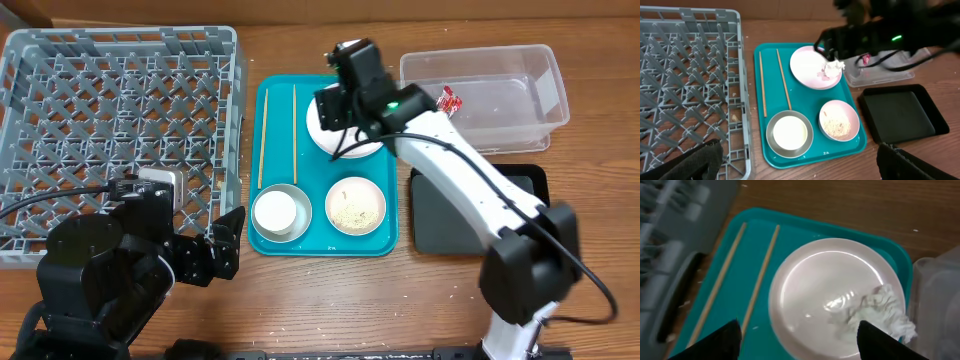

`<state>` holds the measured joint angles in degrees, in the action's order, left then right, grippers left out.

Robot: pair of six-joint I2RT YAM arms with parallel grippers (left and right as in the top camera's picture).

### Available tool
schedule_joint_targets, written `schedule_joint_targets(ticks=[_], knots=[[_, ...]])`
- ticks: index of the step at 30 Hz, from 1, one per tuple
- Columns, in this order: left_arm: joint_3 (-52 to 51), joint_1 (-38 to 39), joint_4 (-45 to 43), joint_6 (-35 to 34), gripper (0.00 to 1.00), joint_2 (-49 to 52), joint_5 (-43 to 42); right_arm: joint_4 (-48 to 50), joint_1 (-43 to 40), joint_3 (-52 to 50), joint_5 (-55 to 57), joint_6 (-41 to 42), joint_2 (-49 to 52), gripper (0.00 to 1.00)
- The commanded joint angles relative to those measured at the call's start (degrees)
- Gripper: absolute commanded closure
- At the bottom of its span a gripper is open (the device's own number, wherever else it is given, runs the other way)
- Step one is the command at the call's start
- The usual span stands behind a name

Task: Sort waste into correct bins and load items into the dishwasher
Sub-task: 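Grasp the wrapper and tissue with the right gripper, drop into clear bin, then grasp the pink plate of rice with the right gripper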

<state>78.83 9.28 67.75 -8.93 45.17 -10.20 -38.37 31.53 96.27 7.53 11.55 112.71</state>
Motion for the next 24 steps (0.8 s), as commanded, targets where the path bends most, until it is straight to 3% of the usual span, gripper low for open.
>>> schedule_joint_targets(ticks=[1, 6, 7, 9, 12, 13, 24], knots=[[0.7, -0.3, 0.0, -0.5, 0.0, 0.2, 0.5, 1.8, -1.6, -0.4, 10.1, 1.1, 7.1, 0.23], [0.7, -0.3, 0.0, -0.5, 0.0, 0.2, 0.5, 3.8, -3.7, -0.4, 9.3, 1.1, 14.2, 0.22], [0.7, -0.3, 0.0, -0.5, 0.0, 0.2, 0.5, 3.7, -3.8, -0.4, 8.4, 1.0, 15.0, 0.27], [0.7, -0.3, 0.0, -0.5, 0.0, 0.2, 0.5, 3.1, -3.8, -0.4, 6.7, 1.0, 15.8, 0.43], [0.7, -0.3, 0.0, -0.5, 0.0, 0.2, 0.5, 1.8, -3.5, 0.1, 5.7, 1.0, 15.5, 0.86], [0.7, -0.3, 0.0, -0.5, 0.0, 0.2, 0.5, 0.9, -3.3, 0.7, 5.7, 1.0, 14.9, 0.95], [0.7, -0.3, 0.0, -0.5, 0.0, 0.2, 0.5, -6.1, -6.3, 6.1, 3.8, 1.1, -3.6, 0.96]])
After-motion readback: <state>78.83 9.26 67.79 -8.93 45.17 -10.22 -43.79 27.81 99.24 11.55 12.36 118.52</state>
